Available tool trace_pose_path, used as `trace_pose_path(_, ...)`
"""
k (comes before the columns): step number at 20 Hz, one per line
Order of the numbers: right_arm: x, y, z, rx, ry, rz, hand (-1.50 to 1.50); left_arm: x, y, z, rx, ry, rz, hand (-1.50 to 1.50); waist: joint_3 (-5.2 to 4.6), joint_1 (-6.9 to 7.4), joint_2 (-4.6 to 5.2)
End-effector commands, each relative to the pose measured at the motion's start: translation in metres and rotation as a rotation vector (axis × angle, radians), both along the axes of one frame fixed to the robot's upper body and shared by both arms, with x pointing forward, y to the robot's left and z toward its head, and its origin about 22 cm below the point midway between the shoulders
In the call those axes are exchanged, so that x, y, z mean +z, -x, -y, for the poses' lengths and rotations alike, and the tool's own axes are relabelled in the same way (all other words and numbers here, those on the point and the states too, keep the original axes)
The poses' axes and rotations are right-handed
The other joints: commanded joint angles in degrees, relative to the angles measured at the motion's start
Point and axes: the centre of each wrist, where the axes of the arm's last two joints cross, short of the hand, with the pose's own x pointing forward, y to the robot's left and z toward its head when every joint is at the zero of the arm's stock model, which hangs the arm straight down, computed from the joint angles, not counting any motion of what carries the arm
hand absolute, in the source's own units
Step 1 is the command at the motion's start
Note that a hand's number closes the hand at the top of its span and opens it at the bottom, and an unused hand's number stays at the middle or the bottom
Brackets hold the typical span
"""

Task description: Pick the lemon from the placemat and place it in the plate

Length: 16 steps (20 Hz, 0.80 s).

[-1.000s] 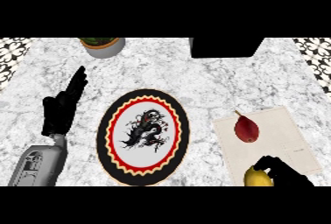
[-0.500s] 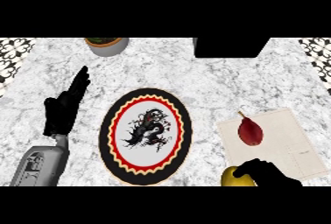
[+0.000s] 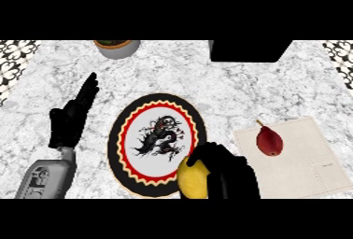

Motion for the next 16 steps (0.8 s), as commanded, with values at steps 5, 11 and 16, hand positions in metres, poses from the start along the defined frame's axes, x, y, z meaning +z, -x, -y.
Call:
trace_pose_path(5, -0.037, -0.064, -0.054, 0.024, -0.009, -0.074, 1.50, 0.006, -0.003, -0.013, -0.017, -0.007, 0.003, 0.00, 0.03, 0.55, 0.17)
trace_pose_path(11, -0.062, -0.104, -0.071, -0.020, 0.212, -0.158, 1.50, -0.001, 0.000, -0.007, -0.032, -0.001, -0.016, 0.00, 0.02, 1.61, 0.25)
trace_pose_path(16, -0.093, -0.100, -0.071, -0.072, 0.048, -0.306, -1.50, 0.008, -0.013, 0.026, -0.051, -0.009, 0.021, 0.00, 0.08, 2.29, 0.53)
